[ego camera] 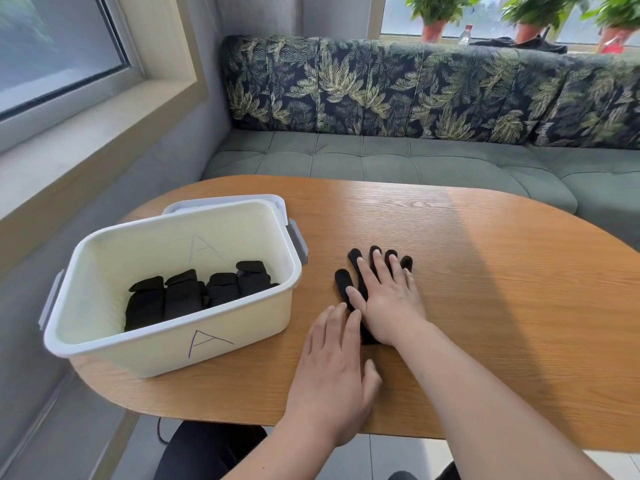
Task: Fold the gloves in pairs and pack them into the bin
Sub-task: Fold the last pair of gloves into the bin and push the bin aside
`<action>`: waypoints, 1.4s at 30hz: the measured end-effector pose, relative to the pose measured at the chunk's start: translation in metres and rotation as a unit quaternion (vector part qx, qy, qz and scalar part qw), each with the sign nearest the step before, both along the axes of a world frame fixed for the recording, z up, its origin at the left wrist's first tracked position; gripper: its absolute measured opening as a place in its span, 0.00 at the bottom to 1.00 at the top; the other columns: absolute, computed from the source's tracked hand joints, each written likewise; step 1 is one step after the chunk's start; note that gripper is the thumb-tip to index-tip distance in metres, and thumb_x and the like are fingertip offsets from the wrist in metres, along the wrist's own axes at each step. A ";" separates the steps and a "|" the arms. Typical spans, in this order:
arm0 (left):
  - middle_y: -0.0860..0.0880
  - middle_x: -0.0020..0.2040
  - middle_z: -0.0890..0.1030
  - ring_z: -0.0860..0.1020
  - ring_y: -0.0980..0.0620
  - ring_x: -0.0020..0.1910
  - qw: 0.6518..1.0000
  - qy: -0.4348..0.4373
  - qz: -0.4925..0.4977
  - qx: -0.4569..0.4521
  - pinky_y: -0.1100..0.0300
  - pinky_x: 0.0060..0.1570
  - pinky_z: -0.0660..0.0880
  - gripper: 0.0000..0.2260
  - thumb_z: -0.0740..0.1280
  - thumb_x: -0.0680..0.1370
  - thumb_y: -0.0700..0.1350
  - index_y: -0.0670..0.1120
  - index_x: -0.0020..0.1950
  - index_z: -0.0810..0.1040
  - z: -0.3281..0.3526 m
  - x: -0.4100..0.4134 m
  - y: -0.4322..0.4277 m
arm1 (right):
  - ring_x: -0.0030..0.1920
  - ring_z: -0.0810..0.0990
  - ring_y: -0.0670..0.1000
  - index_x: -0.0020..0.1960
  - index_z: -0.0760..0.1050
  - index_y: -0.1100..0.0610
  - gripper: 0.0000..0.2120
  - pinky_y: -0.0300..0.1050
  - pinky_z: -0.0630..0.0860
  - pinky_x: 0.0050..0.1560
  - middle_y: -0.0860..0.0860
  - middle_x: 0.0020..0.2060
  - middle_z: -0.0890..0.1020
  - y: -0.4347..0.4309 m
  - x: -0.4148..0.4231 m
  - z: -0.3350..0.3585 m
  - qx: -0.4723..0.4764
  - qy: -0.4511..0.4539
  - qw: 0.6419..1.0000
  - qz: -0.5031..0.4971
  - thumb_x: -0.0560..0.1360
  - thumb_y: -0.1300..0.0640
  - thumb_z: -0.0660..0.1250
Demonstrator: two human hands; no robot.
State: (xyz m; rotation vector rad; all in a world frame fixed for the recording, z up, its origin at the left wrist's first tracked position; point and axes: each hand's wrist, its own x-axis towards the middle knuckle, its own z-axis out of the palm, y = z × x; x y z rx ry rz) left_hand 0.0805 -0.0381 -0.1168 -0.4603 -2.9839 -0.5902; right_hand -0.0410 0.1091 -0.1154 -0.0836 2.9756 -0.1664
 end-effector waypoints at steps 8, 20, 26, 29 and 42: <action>0.50 0.87 0.47 0.42 0.50 0.85 1.000 0.001 0.001 0.007 0.56 0.83 0.38 0.33 0.47 0.83 0.57 0.50 0.87 0.45 0.001 0.003 -0.001 | 0.85 0.32 0.54 0.86 0.33 0.43 0.34 0.58 0.39 0.85 0.48 0.86 0.35 0.001 0.033 -0.004 0.006 0.026 1.000 0.012 0.84 0.32 0.38; 0.53 0.87 0.53 0.44 0.54 0.86 1.000 -0.012 0.001 0.006 0.58 0.83 0.39 0.32 0.42 0.84 0.57 0.49 0.87 0.52 0.004 0.002 -0.002 | 0.85 0.37 0.45 0.87 0.51 0.44 0.30 0.55 0.46 0.86 0.42 0.86 0.44 0.018 0.076 -0.002 -0.192 0.076 0.978 0.018 0.87 0.42 0.54; 0.52 0.88 0.48 0.40 0.51 0.86 0.999 -0.036 0.013 -0.016 0.50 0.85 0.44 0.31 0.50 0.86 0.60 0.51 0.87 0.53 0.001 -0.001 0.001 | 0.86 0.40 0.46 0.86 0.55 0.44 0.31 0.51 0.45 0.86 0.43 0.86 0.48 0.043 0.108 -0.007 -0.135 0.101 0.985 -0.020 0.85 0.37 0.55; 0.52 0.88 0.44 0.38 0.50 0.86 0.999 -0.039 0.019 -0.022 0.49 0.85 0.41 0.32 0.49 0.86 0.60 0.51 0.88 0.49 0.001 -0.002 0.002 | 0.86 0.38 0.47 0.86 0.52 0.43 0.34 0.52 0.44 0.86 0.43 0.87 0.47 0.046 0.117 -0.013 -0.099 0.095 0.990 -0.016 0.84 0.32 0.46; 0.57 0.86 0.55 0.43 0.56 0.85 1.000 0.002 -0.001 0.018 0.53 0.85 0.42 0.29 0.54 0.87 0.63 0.54 0.86 0.59 0.000 0.001 -0.006 | 0.83 0.58 0.47 0.78 0.72 0.43 0.25 0.55 0.64 0.81 0.40 0.80 0.68 0.045 0.125 -0.015 -0.140 0.180 0.973 -0.019 0.84 0.36 0.58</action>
